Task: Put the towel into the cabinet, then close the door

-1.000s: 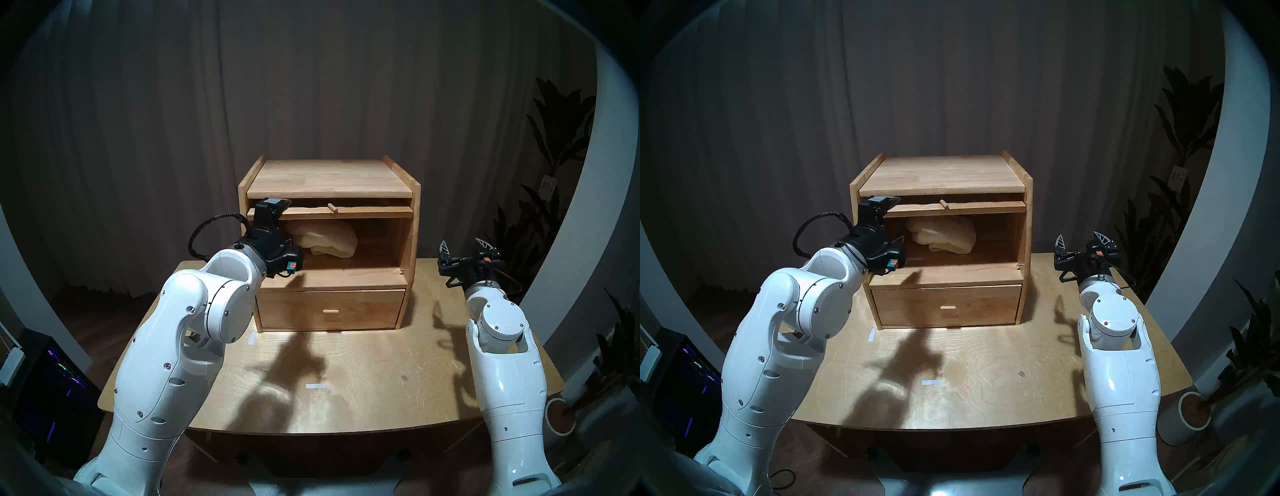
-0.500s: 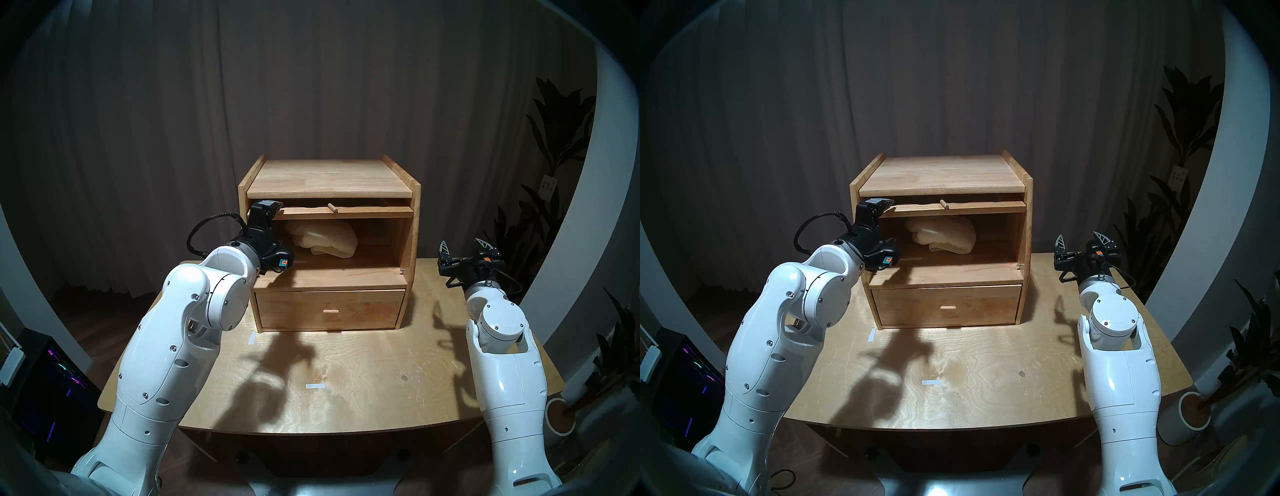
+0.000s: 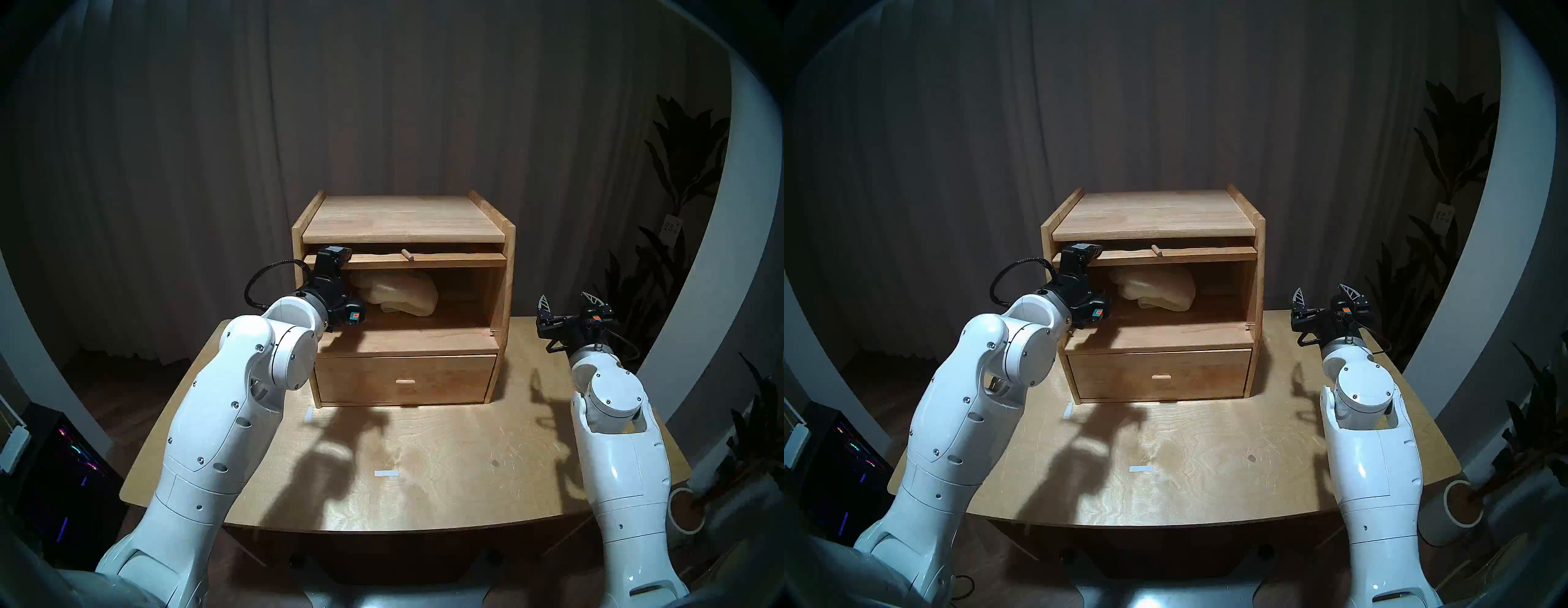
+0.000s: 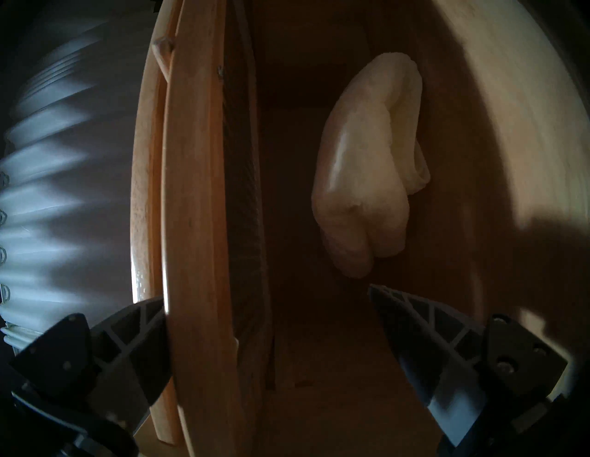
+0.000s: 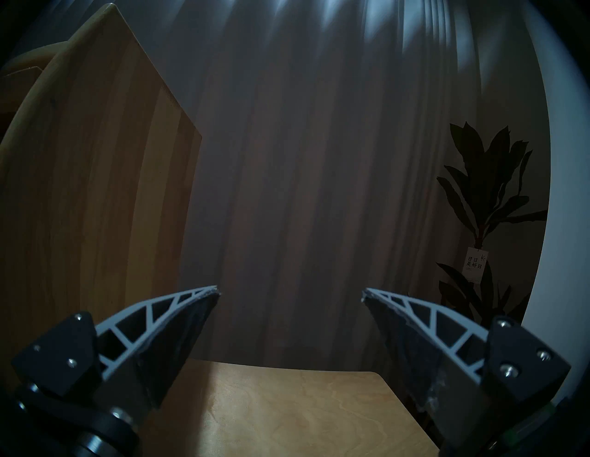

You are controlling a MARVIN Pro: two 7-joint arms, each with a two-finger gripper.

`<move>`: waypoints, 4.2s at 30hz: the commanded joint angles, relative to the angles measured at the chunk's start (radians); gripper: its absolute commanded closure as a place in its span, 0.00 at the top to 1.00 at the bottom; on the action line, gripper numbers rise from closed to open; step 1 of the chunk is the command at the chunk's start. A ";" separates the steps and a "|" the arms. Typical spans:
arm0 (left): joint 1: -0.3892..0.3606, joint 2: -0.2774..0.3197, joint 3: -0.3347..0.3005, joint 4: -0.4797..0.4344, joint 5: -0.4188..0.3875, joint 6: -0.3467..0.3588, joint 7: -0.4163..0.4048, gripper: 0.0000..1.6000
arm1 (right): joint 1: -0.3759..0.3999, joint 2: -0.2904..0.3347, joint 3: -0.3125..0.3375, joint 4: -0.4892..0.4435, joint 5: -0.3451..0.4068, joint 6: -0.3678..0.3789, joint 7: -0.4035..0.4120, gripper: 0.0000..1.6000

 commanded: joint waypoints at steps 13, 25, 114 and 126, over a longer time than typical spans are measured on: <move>-0.112 -0.050 -0.046 0.053 -0.011 -0.026 0.054 0.00 | 0.005 0.007 -0.004 -0.025 0.004 0.000 -0.003 1.00; -0.056 -0.041 -0.072 -0.059 -0.044 -0.034 0.024 0.00 | 0.005 0.011 -0.008 -0.024 0.009 -0.001 -0.008 1.00; 0.532 -0.040 -0.166 -0.574 -0.125 -0.077 0.089 0.00 | 0.006 0.043 -0.034 -0.010 0.038 -0.005 -0.040 1.00; 0.632 -0.078 -0.173 -0.574 -0.245 -0.055 0.031 0.05 | 0.008 0.047 -0.038 -0.003 0.042 -0.004 -0.046 1.00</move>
